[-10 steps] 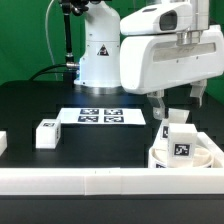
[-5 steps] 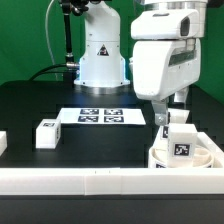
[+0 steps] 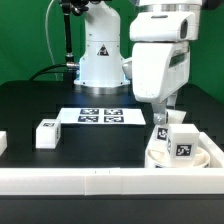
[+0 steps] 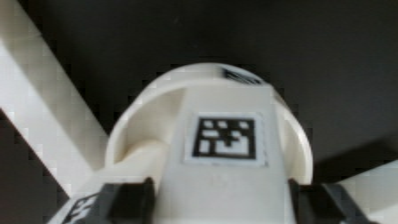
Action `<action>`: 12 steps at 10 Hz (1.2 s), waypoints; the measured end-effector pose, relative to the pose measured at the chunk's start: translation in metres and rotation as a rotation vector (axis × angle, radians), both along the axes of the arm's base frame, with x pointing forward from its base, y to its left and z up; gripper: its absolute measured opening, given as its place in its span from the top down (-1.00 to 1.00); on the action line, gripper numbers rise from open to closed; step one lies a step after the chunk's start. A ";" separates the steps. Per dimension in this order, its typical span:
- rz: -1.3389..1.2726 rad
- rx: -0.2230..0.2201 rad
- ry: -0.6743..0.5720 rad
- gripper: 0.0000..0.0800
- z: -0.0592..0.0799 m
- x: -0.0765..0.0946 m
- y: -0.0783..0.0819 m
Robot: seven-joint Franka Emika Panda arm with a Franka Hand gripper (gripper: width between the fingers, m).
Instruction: Assemble stool
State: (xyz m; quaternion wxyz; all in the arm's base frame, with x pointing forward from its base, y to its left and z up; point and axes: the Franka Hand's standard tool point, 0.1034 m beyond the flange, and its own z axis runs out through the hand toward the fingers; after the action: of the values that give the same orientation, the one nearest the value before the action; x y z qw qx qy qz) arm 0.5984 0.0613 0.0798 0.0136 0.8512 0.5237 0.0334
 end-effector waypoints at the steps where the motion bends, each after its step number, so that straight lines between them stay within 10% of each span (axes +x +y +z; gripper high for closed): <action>1: -0.003 0.000 0.000 0.15 0.000 0.000 0.000; 12: -1.009 0.123 -0.082 0.15 -0.001 0.004 0.004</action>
Offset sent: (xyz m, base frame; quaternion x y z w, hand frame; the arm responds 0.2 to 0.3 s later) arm 0.0000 0.0000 0.0000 0.0000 0.0000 0.0650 0.9979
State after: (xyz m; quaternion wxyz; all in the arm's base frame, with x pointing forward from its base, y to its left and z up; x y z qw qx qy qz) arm 0.6028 0.0648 0.0791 -0.0017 0.9952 0.0437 0.0871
